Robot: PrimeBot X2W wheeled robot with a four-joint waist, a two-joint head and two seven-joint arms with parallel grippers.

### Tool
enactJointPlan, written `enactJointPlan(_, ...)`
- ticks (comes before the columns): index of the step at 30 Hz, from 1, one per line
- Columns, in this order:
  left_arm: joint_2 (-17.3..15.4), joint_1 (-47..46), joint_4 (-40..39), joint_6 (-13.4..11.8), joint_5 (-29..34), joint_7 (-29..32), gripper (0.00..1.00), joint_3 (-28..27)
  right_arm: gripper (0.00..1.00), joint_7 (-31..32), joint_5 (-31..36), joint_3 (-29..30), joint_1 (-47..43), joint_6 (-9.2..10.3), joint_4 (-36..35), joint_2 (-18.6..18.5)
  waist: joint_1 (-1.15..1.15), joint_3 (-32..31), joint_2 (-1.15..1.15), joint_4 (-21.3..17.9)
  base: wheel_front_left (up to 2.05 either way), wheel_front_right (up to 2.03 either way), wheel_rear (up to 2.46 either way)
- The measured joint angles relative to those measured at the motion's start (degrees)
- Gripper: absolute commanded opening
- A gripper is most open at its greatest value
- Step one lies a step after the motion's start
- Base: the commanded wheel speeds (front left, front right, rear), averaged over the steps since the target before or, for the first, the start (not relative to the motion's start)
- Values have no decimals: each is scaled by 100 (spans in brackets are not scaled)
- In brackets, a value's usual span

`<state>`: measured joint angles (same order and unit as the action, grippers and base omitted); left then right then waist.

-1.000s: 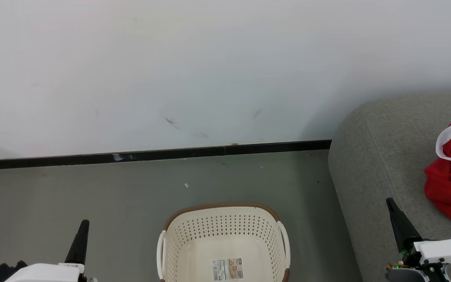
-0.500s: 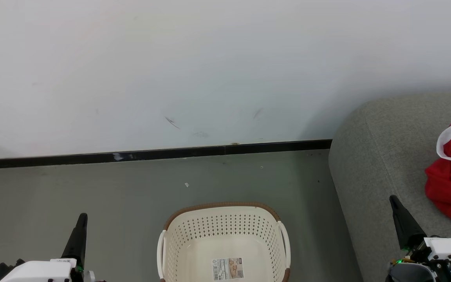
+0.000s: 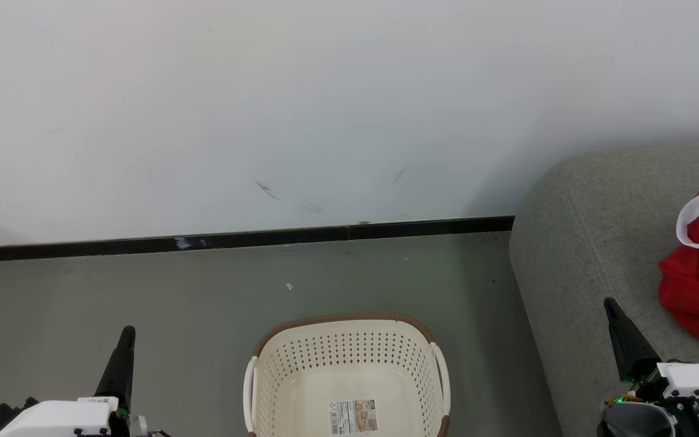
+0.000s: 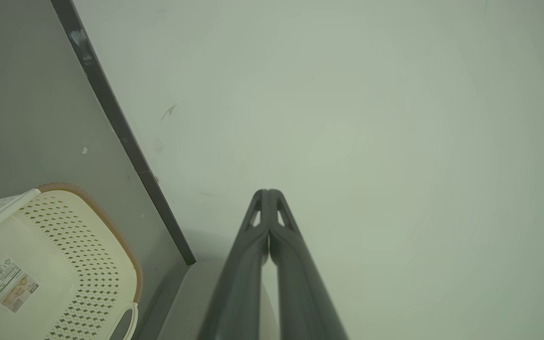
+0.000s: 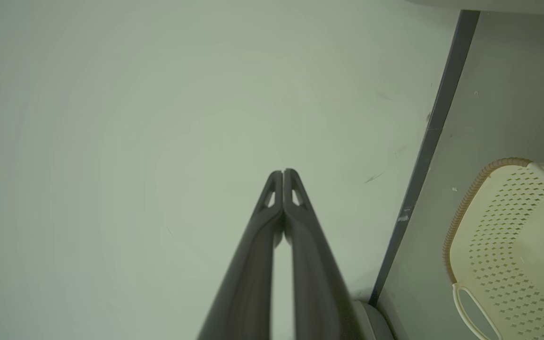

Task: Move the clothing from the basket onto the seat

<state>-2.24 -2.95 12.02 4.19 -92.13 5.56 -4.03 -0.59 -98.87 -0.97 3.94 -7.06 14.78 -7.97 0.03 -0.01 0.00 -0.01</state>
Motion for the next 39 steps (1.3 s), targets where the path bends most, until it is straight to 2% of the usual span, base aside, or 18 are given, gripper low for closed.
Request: enactJointPlan(39,4,-1,56,52,0,9,0,-7,0,0,-4,-1,-1,1,21,-4,-1,-2,0,-1,0,0,0)
